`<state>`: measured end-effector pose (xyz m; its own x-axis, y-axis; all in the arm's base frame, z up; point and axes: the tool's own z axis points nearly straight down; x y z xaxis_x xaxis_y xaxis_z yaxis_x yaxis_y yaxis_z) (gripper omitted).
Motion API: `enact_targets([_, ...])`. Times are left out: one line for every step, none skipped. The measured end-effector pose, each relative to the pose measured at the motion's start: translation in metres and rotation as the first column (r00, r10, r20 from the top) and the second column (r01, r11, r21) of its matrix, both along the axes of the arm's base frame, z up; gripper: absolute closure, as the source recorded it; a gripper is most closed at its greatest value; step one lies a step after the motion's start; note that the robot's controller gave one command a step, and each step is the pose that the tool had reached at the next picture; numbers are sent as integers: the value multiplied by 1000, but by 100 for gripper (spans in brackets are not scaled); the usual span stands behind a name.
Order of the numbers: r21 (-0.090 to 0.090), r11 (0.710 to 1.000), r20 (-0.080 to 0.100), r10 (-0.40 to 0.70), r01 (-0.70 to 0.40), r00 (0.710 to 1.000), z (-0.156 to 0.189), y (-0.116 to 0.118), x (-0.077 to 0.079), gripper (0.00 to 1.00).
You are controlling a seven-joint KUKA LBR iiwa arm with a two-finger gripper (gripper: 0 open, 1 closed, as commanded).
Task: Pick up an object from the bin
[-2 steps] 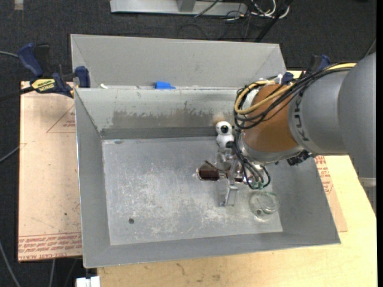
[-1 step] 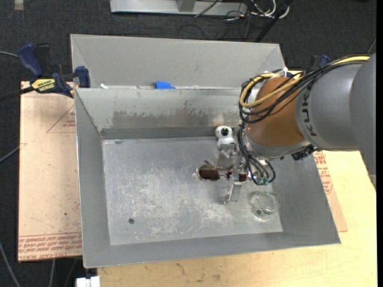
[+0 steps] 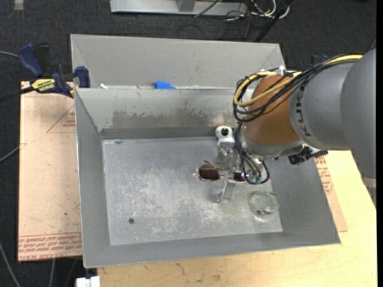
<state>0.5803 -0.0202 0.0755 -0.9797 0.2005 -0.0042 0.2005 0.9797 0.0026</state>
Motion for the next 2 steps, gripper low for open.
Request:
enact_targets([0, 993, 4, 118, -118, 993, -2, -9, -1, 100])
enact_targets([0, 993, 4, 118, -118, 993, -2, -9, -1, 100])
